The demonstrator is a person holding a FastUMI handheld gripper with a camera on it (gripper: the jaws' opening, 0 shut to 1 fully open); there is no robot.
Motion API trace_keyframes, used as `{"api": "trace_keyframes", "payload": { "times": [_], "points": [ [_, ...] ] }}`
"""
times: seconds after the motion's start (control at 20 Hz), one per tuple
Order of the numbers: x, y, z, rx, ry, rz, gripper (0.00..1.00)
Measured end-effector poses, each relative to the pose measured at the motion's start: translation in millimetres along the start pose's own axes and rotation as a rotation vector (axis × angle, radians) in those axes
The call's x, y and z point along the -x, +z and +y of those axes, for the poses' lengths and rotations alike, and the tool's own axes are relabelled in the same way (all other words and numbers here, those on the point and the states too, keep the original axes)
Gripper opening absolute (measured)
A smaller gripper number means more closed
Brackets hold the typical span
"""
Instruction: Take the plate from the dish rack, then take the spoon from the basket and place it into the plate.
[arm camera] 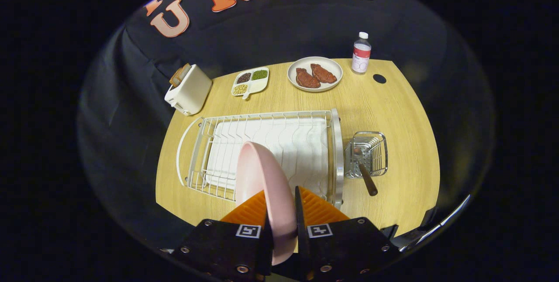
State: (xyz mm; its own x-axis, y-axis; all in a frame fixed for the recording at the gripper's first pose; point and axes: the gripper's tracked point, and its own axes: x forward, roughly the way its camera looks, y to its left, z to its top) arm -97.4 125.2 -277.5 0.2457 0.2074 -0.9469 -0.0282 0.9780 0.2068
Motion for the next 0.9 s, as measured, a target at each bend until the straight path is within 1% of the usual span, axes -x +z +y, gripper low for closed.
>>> {"api": "trace_keyframes", "payload": {
  "times": [0.15, 0.35, 0.55, 0.6, 0.7, 0.8, 0.9],
  "points": [
    [0.7, -30.0, -0.9, -0.026, 0.065, 0.039, 0.24],
    [-0.2, -64.4, -13.8, -0.063, 0.089, 0.071, 0.24],
    [3.7, -92.4, -10.3, -0.129, 0.163, 0.088, 0.24],
    [0.7, -99.1, -11.0, -0.143, 0.169, 0.094, 0.24],
    [-2.6, -113.2, -23.9, -0.164, 0.155, 0.103, 0.24],
    [-6.9, -119.0, -29.8, -0.174, 0.138, 0.1, 0.24],
    [-14.0, -120.8, -29.1, -0.167, 0.138, 0.083, 0.24]
  ]
}}
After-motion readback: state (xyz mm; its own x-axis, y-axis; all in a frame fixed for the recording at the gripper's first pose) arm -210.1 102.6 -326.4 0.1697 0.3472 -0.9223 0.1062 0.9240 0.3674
